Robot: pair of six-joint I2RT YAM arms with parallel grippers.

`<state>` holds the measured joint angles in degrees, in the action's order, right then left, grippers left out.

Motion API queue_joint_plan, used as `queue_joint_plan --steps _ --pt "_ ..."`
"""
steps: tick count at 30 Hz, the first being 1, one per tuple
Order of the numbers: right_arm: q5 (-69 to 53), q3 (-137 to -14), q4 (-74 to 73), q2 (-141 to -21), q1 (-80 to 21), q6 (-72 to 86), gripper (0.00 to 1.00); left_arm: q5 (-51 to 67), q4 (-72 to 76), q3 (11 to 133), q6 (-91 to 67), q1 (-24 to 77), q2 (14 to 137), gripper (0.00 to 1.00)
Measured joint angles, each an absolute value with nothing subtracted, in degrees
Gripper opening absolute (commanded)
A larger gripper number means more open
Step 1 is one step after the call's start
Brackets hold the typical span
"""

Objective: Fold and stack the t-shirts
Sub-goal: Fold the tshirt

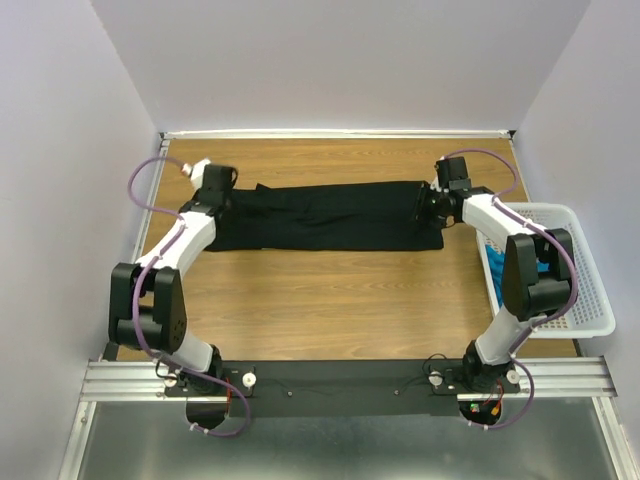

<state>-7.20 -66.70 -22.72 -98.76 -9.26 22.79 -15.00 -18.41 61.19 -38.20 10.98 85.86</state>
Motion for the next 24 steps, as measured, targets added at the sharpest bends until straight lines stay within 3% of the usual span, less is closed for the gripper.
queue_joint_plan --steps 4,12,24 --pt "-6.92 -65.60 -23.83 -98.80 -9.04 22.90 0.48 -15.66 -19.84 55.57 -37.98 3.49 89.47 0.46" --pt "-3.03 -63.22 -24.45 -101.62 -9.04 22.90 0.47 -15.57 -18.79 54.48 -37.71 -1.50 96.57 0.44" --pt "1.10 -58.52 -27.79 -98.41 -9.06 25.65 0.47 -12.01 -15.92 47.18 -38.50 -4.93 90.28 0.46"
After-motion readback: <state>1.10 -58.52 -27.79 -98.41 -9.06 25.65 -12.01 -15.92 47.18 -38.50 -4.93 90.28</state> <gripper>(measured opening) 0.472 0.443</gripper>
